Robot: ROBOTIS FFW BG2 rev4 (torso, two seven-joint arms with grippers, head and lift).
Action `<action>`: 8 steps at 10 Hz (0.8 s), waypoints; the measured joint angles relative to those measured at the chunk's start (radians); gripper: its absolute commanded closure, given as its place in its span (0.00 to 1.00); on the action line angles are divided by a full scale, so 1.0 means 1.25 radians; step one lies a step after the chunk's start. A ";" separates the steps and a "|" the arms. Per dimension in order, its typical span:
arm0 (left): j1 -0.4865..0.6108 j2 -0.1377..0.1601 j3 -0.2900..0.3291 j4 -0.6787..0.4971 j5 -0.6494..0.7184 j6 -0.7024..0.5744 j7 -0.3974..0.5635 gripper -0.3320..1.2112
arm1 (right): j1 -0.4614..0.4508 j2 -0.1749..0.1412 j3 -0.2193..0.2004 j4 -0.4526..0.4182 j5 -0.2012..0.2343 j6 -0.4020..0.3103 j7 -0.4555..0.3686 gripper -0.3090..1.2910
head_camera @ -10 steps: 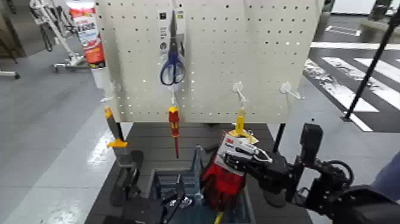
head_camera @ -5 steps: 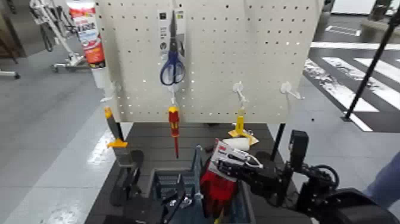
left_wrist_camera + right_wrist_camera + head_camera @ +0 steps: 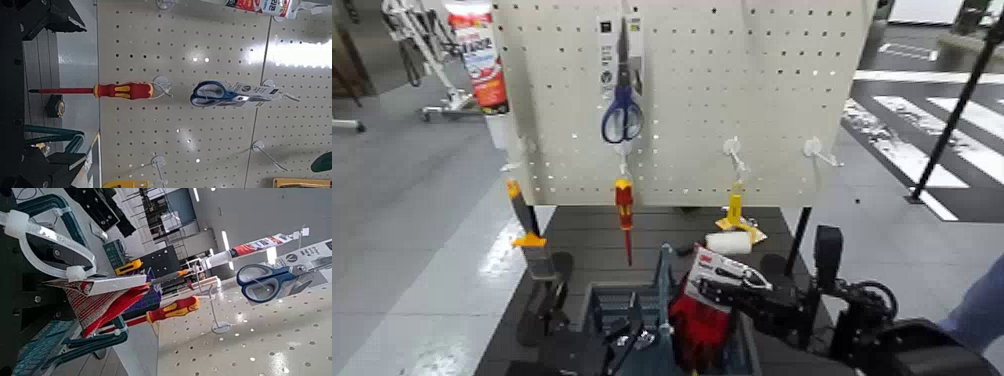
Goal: Put the red colored gloves into the crate.
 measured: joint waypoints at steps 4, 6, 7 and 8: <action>0.001 0.000 0.001 0.000 0.000 -0.001 0.000 0.31 | 0.001 -0.001 -0.004 -0.002 0.009 0.013 -0.005 0.15; 0.001 0.000 0.001 -0.001 0.001 -0.001 0.000 0.31 | 0.002 -0.001 -0.005 -0.005 0.013 0.015 -0.005 0.16; 0.001 0.000 0.000 -0.001 0.001 -0.001 0.000 0.31 | 0.002 -0.001 -0.007 -0.006 0.014 0.014 -0.005 0.16; 0.001 0.000 0.000 -0.001 0.001 -0.001 0.000 0.31 | 0.002 -0.001 -0.008 -0.007 0.014 0.013 -0.005 0.16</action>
